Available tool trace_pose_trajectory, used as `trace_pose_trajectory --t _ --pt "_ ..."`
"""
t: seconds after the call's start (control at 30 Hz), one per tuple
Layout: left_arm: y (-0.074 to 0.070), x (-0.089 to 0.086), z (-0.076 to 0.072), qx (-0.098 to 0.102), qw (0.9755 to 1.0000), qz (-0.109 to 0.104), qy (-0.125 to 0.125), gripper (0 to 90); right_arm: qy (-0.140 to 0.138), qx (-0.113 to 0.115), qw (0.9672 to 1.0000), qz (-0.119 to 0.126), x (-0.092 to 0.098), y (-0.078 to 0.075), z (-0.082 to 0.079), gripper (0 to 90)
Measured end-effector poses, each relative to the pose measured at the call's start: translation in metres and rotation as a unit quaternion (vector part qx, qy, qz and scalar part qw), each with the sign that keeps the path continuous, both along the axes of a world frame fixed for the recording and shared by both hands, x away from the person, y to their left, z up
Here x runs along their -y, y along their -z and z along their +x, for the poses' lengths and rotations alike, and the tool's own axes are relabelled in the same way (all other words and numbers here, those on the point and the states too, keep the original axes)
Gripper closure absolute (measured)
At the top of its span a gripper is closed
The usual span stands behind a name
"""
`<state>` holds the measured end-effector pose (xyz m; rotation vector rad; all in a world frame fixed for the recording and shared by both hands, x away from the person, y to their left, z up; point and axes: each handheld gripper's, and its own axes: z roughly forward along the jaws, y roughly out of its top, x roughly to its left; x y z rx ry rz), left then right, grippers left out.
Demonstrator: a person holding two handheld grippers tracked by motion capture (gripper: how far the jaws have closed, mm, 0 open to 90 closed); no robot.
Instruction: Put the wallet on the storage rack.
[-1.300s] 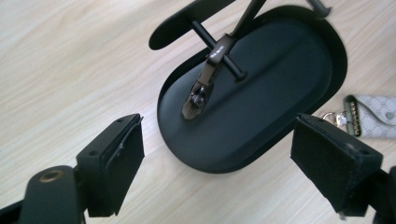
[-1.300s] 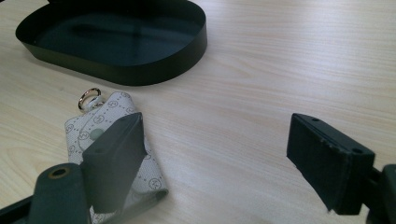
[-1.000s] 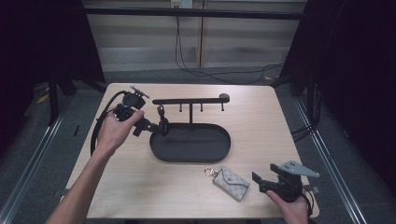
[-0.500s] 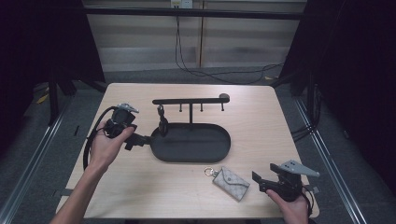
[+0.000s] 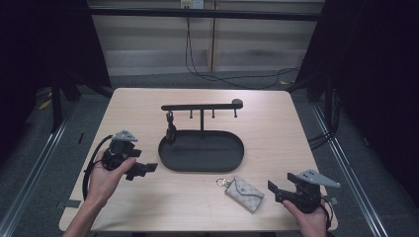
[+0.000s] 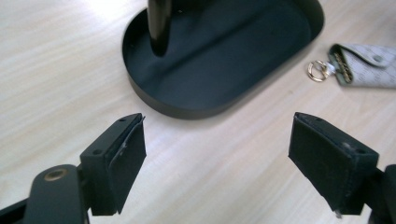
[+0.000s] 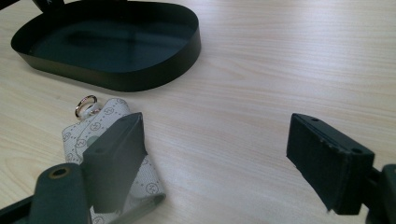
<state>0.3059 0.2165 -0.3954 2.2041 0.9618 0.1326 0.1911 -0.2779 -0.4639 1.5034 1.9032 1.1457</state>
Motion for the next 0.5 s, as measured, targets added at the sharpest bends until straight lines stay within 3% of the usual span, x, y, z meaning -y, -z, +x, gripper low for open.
trace_pose_trajectory --t 0.13,0.33,0.4,0.5 --pt "0.009 -0.008 -0.013 0.015 0.9998 -0.010 -0.004 18.9 0.002 -0.001 1.0000 0.002 0.000 0.000 0.000 19.4" --pt "0.027 -0.017 -0.034 0.016 0.9993 -0.029 -0.015 21.5 -0.001 -0.009 0.9999 0.012 0.001 -0.001 0.001 20.5" --pt "0.029 -0.019 -0.040 0.016 0.9987 -0.045 -0.019 21.6 -0.002 -0.009 0.9999 0.013 0.001 -0.002 0.001 20.5" --pt "0.033 -0.021 -0.047 0.021 0.9981 -0.051 -0.027 21.7 -0.004 -0.011 0.9998 0.017 0.001 -0.003 0.001 20.6"
